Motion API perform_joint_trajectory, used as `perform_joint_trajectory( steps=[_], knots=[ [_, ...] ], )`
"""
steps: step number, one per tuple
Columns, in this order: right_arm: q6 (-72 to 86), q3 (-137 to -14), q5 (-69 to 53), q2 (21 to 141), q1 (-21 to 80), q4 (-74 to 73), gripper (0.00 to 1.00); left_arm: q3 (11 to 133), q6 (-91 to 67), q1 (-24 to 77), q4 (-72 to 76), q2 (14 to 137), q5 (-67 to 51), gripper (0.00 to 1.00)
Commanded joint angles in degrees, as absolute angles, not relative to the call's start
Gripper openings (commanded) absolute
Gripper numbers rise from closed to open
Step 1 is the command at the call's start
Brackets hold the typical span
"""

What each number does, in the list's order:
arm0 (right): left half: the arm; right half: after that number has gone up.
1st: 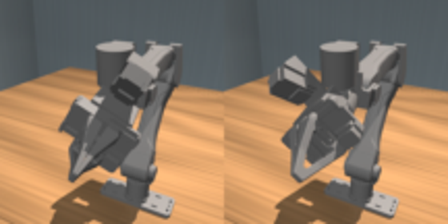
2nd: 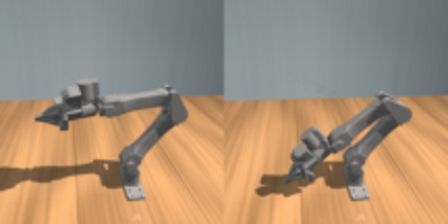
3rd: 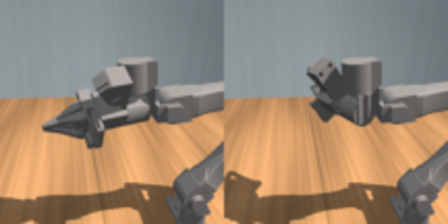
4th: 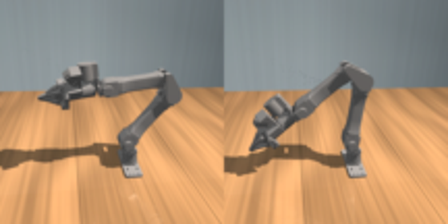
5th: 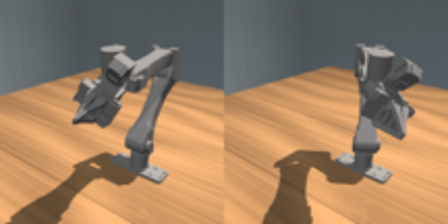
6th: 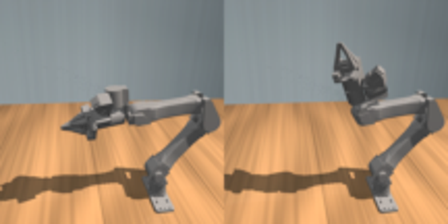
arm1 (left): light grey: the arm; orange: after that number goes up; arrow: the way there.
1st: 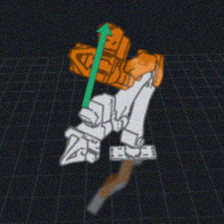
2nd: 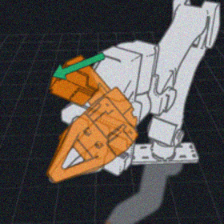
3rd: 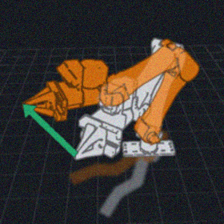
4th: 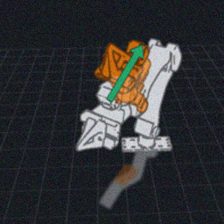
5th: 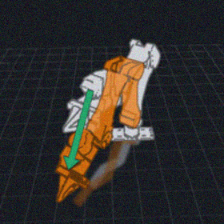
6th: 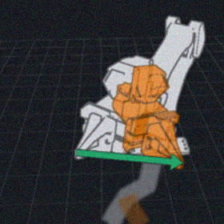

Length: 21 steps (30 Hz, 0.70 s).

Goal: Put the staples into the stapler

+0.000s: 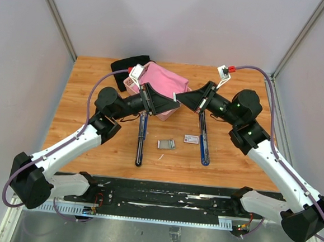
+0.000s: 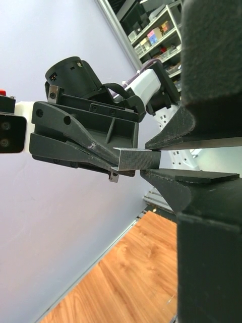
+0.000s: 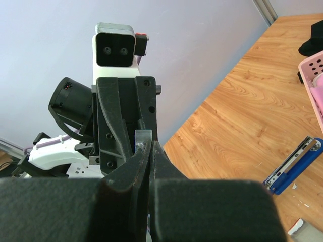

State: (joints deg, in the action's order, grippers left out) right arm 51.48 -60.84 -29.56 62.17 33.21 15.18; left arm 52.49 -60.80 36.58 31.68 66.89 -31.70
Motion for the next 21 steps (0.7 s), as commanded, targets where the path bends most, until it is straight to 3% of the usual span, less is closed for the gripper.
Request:
perform_joint_trajectory(
  steps=[1,4,14,21],
  knots=[
    [51.50,-59.72,-30.23,61.38,33.57,15.87,0.00,51.59,-61.20,36.99,35.54,65.67,-32.60,0.19],
    [51.35,-59.52,-29.32,60.83,33.55,15.42,0.01,50.74,-61.18,37.00,35.51,65.29,-32.95,0.16],
    [49.88,-61.98,-25.42,59.26,30.82,9.73,0.25,48.00,-60.93,37.00,34.97,63.94,-35.96,0.13],
    [40.88,-71.58,-34.36,62.49,26.02,-4.97,0.45,51.38,-49.94,37.00,20.91,63.81,-41.76,0.13]
  ],
)
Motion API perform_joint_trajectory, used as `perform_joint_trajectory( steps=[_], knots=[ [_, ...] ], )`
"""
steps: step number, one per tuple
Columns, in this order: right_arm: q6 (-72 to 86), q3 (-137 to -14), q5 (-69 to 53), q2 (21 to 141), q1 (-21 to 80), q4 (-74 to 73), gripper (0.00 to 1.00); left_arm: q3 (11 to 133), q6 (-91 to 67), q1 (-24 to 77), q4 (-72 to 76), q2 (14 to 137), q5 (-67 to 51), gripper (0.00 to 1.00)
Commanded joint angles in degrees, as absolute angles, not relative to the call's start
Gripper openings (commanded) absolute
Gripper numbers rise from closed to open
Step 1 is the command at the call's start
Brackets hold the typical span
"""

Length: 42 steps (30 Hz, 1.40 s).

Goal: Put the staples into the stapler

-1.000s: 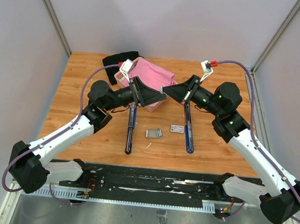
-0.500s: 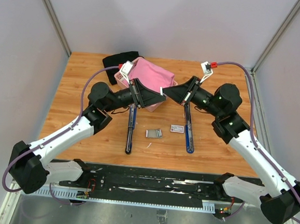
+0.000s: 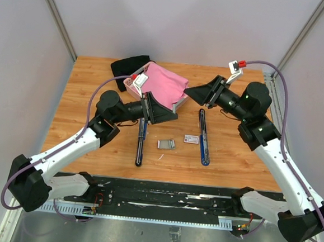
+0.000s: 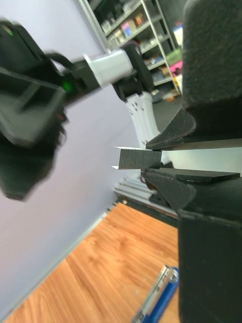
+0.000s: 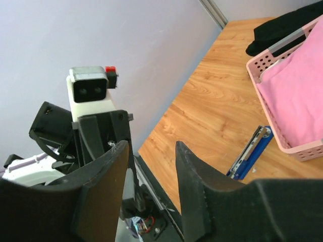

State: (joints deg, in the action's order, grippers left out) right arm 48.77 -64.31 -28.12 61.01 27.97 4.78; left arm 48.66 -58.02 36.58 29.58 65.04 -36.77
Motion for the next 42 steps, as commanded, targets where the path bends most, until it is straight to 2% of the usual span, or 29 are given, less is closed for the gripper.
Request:
perform_joint_trajectory(
  steps=[1,6,10,22,30,42],
  knots=[
    [38.41,-73.85,-36.65,63.38,25.93,-8.28,0.46,52.59,-47.55,37.00,18.18,63.93,-43.30,0.13],
    [29.02,-82.36,-51.96,69.28,26.41,-24.36,0.50,59.36,-32.51,37.08,-0.85,65.65,-48.20,0.13],
    [21.71,-85.33,-54.32,71.19,28.89,-34.43,0.52,62.39,-25.36,37.09,-9.44,66.19,-50.26,0.13],
    [21.19,-84.84,-58.25,73.61,31.86,-34.70,0.52,62.20,-25.25,37.95,-9.84,67.37,-54.11,0.13],
    [20.99,-85.08,-59.42,75.62,33.03,-34.54,0.36,62.38,-25.38,38.06,-9.20,68.08,-54.70,0.12],
    [18.46,-84.56,-61.46,76.24,33.08,-38.95,0.33,62.06,-25.57,38.06,-8.31,68.55,-55.07,0.12]
  ],
)
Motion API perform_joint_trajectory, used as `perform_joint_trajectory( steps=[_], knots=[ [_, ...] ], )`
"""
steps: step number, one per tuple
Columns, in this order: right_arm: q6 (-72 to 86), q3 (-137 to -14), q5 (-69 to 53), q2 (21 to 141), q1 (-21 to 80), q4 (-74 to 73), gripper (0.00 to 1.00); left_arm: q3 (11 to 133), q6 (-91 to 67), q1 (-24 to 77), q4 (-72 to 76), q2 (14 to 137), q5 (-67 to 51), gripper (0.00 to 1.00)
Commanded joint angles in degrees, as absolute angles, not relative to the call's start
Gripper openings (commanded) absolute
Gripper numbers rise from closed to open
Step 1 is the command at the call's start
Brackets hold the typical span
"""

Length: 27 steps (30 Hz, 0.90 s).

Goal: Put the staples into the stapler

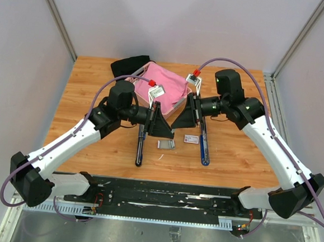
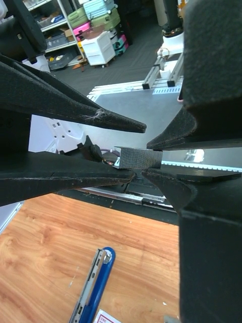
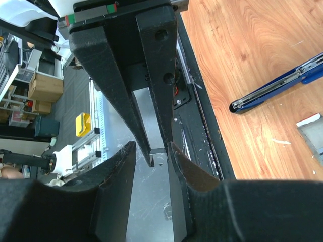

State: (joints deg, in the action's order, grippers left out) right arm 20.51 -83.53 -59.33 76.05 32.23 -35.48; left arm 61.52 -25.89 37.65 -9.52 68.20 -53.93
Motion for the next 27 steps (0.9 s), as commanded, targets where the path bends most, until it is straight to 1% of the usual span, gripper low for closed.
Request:
perform_joint_trajectory(
  steps=[1,8,10,11,12,16,17,18,20,24,26,27],
  knots=[
    [17.96,-84.70,-61.33,76.36,33.08,-39.61,0.32,62.04,-25.64,38.06,-8.20,68.55,-55.03,0.11],
    [16.27,-85.47,-60.67,76.83,33.13,-41.61,0.15,62.05,-25.66,38.06,-8.11,68.74,-55.16,0.11],
    [16.49,-85.52,-60.72,76.71,33.09,-41.28,0.12,61.92,-25.79,38.06,-8.00,68.65,-54.99,0.12],
    [16.64,-85.42,-60.74,76.51,33.13,-40.82,0.12,61.95,-25.76,38.06,-8.00,68.67,-54.82,0.13],
    [16.83,-85.31,-60.58,76.31,33.04,-40.47,0.11,61.88,-25.87,38.06,-8.00,68.65,-54.73,0.20],
    [16.84,-83.26,-55.87,74.33,32.29,-40.50,0.09,59.42,-26.02,37.97,-8.21,66.98,-51.73,0.70],
    [16.83,-81.86,-53.40,73.21,31.97,-40.39,0.09,58.06,-25.87,37.80,-8.16,65.86,-49.76,0.77],
    [16.82,-80.20,-50.21,72.00,31.77,-40.33,0.09,56.50,-25.90,37.46,-7.85,64.47,-47.85,0.83],
    [16.59,-76.21,-42.19,69.50,31.71,-40.19,0.10,53.54,-27.51,35.67,-6.53,62.15,-44.65,0.88],
    [17.48,-65.69,-25.17,64.23,32.53,-37.99,0.10,50.04,-31.76,31.38,-3.74,58.90,-37.60,0.90],
    [18.12,-60.17,-16.43,61.60,33.98,-35.63,0.10,49.64,-32.98,30.87,-3.24,58.31,-34.13,0.91],
    [18.73,-57.88,-10.00,60.32,34.90,-34.64,0.10,49.46,-33.63,30.85,-2.81,58.21,-32.94,0.91]
  ],
)
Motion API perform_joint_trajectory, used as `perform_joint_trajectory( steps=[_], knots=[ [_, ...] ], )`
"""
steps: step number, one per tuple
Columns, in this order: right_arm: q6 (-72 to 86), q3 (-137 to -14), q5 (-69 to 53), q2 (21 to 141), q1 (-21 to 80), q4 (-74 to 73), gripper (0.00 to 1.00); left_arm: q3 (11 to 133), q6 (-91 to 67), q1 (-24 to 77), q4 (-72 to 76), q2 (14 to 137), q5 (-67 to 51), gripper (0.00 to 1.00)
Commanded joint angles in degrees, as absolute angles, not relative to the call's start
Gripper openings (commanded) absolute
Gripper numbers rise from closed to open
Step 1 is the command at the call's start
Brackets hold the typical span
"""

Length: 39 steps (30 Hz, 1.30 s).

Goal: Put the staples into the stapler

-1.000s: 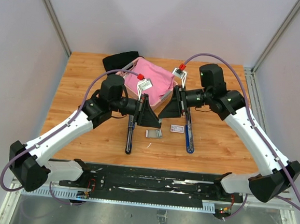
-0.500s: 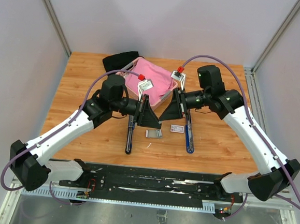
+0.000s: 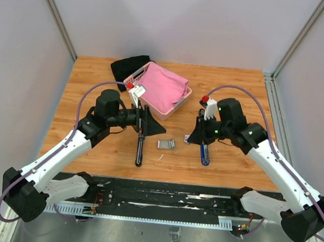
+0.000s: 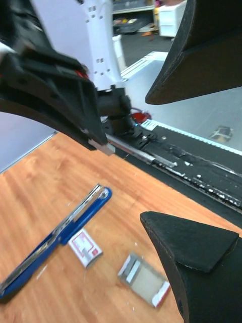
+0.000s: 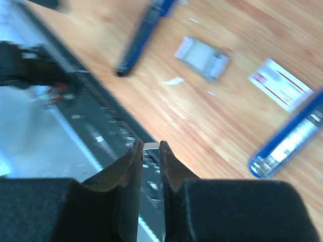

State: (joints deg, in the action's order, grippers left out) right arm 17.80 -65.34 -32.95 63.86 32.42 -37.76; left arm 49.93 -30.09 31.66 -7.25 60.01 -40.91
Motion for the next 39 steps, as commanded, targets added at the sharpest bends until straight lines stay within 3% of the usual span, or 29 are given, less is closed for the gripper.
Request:
perform_joint_trajectory(
  steps=[1,8,17,39],
  knots=[
    [19.36,-55.42,-6.33,59.36,35.68,-33.51,0.10,49.19,-34.55,30.85,-2.48,58.31,-32.00,0.91],
    [24.95,-47.02,15.68,57.45,41.65,-30.58,0.09,45.58,-39.35,30.84,-0.31,56.51,-28.09,0.91],
    [26.88,-42.80,26.66,61.53,45.49,-28.16,0.09,43.99,-39.39,30.85,-3.33,53.55,-28.05,0.91],
    [23.61,-31.89,29.70,63.13,45.61,-13.05,0.10,42.55,-41.39,30.85,-3.69,50.84,-27.52,0.91]
  ],
)
